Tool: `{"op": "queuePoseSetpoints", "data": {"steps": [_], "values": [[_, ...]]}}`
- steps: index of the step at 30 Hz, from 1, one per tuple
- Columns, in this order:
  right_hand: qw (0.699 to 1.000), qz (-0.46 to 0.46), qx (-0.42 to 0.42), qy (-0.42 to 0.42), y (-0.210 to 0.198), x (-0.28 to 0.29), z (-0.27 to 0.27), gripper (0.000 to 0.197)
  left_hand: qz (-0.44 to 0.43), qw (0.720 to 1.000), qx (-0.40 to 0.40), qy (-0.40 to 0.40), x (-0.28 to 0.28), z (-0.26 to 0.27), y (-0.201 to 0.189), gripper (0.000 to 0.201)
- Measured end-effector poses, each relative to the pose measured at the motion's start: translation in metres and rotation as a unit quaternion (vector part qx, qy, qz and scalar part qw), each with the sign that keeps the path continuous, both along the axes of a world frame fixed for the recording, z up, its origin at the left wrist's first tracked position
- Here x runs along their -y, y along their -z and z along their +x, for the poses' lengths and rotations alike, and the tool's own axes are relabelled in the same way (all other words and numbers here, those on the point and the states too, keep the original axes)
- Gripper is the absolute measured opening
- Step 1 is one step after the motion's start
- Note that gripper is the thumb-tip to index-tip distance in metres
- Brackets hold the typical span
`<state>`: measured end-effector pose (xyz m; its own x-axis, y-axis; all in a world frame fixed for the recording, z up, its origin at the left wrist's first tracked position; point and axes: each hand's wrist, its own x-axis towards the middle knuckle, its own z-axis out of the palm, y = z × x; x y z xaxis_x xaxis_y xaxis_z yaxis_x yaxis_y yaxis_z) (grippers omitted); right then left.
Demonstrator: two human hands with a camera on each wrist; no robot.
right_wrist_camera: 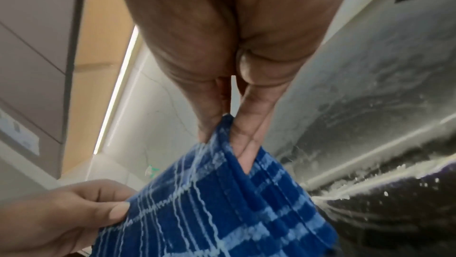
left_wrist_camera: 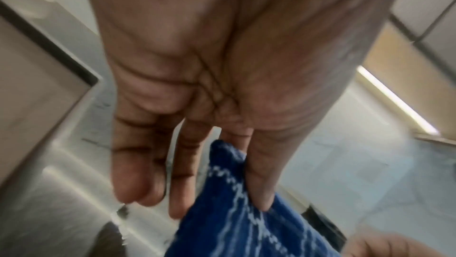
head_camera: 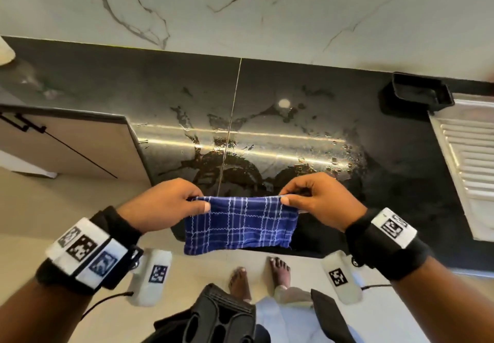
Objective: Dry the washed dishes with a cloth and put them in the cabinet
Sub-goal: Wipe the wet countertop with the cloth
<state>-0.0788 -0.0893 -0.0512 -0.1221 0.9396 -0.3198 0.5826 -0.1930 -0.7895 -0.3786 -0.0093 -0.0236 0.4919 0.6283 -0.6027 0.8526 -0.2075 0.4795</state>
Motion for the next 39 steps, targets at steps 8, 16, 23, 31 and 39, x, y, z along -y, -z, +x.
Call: {"op": "queuePoseSetpoints", "data": {"steps": [8, 16, 23, 31, 39], "values": [[0.938, 0.117, 0.289, -0.153, 0.042, -0.029, -0.041, 0.050, 0.248, 0.939, -0.061, -0.228, -0.016, -0.020, 0.078, 0.048], [0.772, 0.191, 0.345, -0.499, 0.097, -0.014, -0.075, 0.086, -0.013, 0.801, 0.208, -0.562, 0.007, -0.032, 0.121, 0.100], [0.786, 0.126, 0.308, -0.522, 0.102, -0.053, -0.079, 0.068, -0.099, 0.700, 0.318, -0.632, 0.017, -0.014, 0.126, 0.113], [0.838, 0.064, 0.414, -0.350, 0.103, -0.268, -0.061, 0.072, -0.064, 0.694, 0.310, -0.646, 0.015, -0.014, 0.138, 0.152], [0.805, 0.063, 0.361, -0.466, 0.102, -0.165, -0.109, 0.091, -0.151, 0.558, 0.459, -0.674, 0.020, -0.021, 0.124, 0.086]]}}
